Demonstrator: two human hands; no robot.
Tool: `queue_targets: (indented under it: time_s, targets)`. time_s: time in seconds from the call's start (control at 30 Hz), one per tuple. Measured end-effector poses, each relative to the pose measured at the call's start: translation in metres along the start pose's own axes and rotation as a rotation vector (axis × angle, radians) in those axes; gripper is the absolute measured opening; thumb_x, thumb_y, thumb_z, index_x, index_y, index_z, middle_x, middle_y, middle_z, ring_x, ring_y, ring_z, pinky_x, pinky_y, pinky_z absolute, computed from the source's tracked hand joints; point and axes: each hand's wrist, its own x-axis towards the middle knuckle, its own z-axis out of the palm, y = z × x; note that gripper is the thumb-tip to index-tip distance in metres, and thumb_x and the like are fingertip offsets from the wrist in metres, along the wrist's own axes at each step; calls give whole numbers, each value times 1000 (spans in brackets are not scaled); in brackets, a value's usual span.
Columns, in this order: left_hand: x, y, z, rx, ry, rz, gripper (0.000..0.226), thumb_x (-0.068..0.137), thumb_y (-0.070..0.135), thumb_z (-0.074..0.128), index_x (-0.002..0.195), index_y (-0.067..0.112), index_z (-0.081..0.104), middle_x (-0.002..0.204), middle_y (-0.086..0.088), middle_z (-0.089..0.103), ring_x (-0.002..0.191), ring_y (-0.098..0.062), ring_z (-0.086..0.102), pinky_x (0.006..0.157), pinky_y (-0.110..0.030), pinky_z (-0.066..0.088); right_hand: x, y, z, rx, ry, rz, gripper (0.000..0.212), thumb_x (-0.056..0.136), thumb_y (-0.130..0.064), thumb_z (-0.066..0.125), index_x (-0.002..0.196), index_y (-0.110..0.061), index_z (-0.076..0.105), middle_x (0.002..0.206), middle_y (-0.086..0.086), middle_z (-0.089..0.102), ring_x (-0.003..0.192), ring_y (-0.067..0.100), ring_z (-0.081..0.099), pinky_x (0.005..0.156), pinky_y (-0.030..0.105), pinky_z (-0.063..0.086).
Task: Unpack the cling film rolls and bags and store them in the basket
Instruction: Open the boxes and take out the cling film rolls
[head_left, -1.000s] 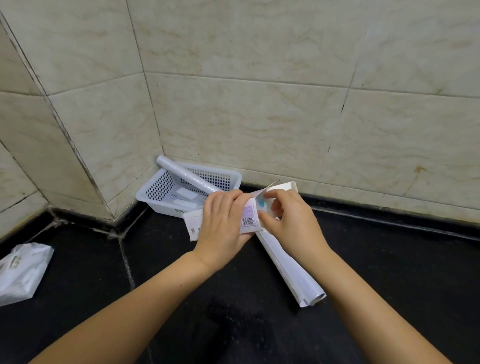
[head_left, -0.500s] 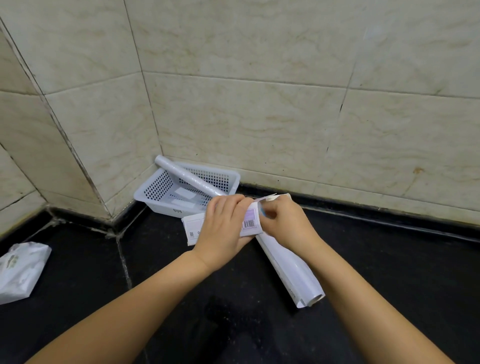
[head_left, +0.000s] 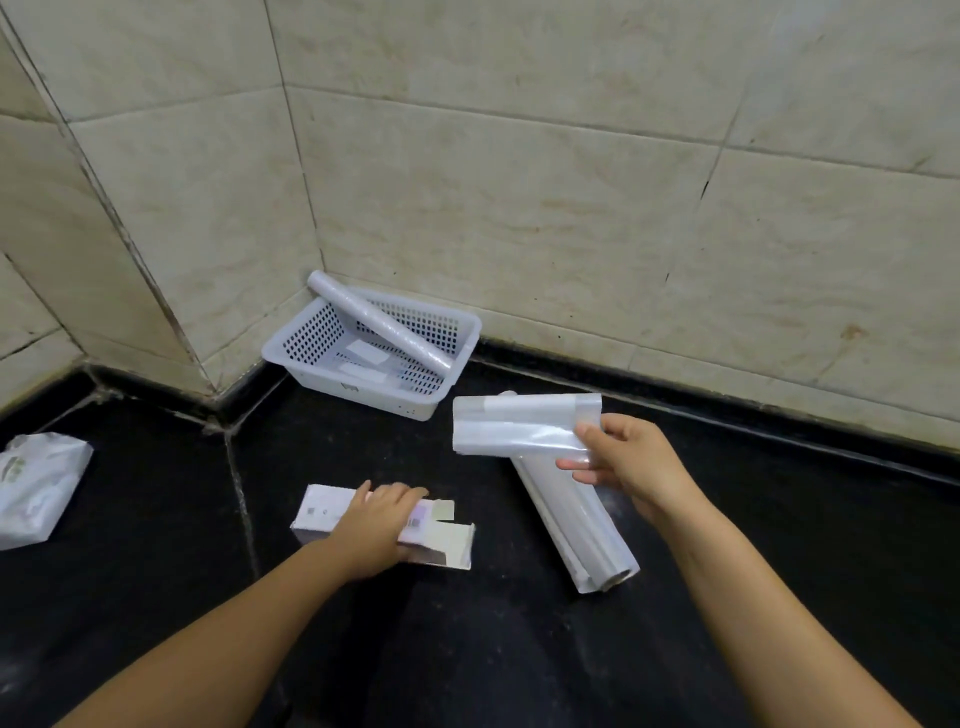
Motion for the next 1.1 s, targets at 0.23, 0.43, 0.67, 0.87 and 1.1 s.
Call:
queue_targets:
  time_s: [0.23,0.43,0.67,0.87,1.1]
  targets:
    - [1,39,-70,-1571,12,-70,64,81,47,62,137,32,34,132,-3,56,111,-18,62,92,-35,50,13,17,12,117,-65,114,16,91,-19,58,99,-10,68,88,3,74,76,17,74,54,19,55]
    - [10,28,-79,-1593,350,-303,24,90,12,58,111,20,52,109,-7,60,93,-21,66,61,-24,58,43,18,58,-363,-102,-103,20,87,-18,60,101,-3,59,93,10,58,88,19,59,73,17,49]
    - [51,-51,-84,-1537,377,-285,21,90,24,56,111,24,54,111,-3,60,97,-17,64,65,-25,56,120,-22,124,-806,-304,-305,14,86,-20,57,81,-9,63,79,8,63,73,17,54,58,26,35]
    - [109,-149,-66,-324,589,-220,32,93,32,49,118,14,55,119,-6,59,115,-24,51,107,-44,32,221,-39,172,-789,-180,-212,23,91,-21,53,69,-16,52,58,-4,46,53,11,43,48,26,31]
    - [127,-179,-22,14,620,-105,37,85,37,46,104,8,60,108,-11,63,114,-26,47,107,-60,26,286,11,247,-816,-349,-174,13,92,-24,54,90,-13,60,73,-3,55,60,7,47,55,26,35]
